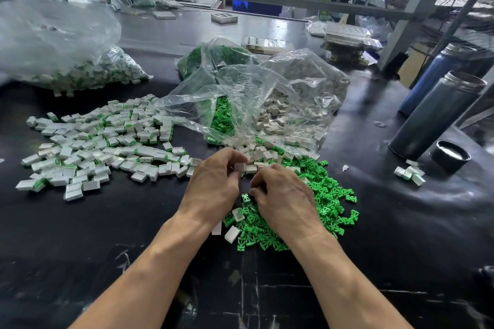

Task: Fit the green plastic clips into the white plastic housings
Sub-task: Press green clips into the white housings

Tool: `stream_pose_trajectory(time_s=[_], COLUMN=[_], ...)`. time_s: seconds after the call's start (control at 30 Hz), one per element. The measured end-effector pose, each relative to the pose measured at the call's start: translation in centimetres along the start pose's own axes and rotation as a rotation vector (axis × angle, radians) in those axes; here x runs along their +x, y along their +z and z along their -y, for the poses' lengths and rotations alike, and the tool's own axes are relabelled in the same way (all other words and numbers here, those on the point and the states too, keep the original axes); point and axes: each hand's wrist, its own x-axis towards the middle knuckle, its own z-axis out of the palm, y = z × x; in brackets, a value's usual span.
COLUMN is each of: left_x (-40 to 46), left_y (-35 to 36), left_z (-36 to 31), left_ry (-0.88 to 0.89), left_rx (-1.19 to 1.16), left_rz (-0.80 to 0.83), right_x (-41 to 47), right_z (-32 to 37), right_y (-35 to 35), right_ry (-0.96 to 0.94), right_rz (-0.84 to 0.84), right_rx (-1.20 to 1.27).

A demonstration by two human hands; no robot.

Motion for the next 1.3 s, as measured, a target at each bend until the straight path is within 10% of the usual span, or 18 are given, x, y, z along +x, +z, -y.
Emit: stream_pose_trajectory(time_s=[0.67, 1.3], left_x=[-0.6, -0.8], left_y=[0.0, -0.4], left_z=[-1.5, -1.8], left_ry=[-0.089, -0.095], left_rx=[-0.377, -0.449], left_rz=[0.127, 0.183], right_x=[-0.3, -0.5], right_z=[-0.8, -1.1], right_y=[-0.9, -0.1], right_ry=[0.256, 0.19], right_rz=[-0.14, -0.136], right_rx=[1.174, 0.949])
